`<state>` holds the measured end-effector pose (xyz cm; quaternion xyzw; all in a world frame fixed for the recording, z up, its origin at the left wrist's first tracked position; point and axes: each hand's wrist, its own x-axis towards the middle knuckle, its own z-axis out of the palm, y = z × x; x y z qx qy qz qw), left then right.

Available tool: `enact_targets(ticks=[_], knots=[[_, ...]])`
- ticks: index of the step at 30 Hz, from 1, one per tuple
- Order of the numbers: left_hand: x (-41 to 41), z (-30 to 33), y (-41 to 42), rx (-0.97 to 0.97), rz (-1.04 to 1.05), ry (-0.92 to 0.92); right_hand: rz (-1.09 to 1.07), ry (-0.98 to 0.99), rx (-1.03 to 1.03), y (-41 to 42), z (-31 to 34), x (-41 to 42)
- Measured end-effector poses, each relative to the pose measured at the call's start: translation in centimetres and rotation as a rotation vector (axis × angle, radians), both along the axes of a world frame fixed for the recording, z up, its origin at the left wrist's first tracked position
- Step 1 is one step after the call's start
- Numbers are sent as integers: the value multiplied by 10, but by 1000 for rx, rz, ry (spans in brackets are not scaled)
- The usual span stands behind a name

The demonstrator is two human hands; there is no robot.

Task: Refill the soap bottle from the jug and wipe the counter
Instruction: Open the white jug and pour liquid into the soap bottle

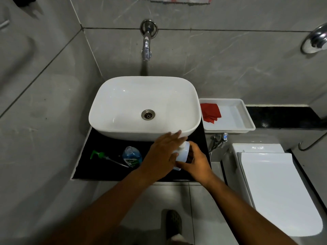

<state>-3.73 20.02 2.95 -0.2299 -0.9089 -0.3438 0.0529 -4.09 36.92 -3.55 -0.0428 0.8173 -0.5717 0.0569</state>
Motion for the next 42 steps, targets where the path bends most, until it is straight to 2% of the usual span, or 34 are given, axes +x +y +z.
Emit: enact_targets(ticks=[3, 7, 13, 16, 20, 26, 32, 37, 42], knots=[[-7, 4, 8, -24, 9, 64, -5, 20, 23, -3, 2, 0], [-11, 5, 13, -23, 104, 32, -16, 16, 24, -5, 0, 0], [-13, 8, 6, 205, 352, -15, -50, 10, 9, 9, -2, 2], [-9, -9, -1, 237, 417, -145, -90, 0, -4, 29, -1, 4], [-2, -56, 2, 131, 354, -372, -133, -28, 11, 49, 1, 3], [-18, -94, 16, 4, 326, -444, -115, -56, 10, 50, 3, 3], [-29, -116, 16, -13, 329, -444, -118, -89, -34, 52, -6, 6], [-24, -113, 10, -142, 284, -263, -170, -101, -35, 50, -10, 8], [9, -104, -9, -109, 288, -185, -199, -97, -44, 42, -7, 7]])
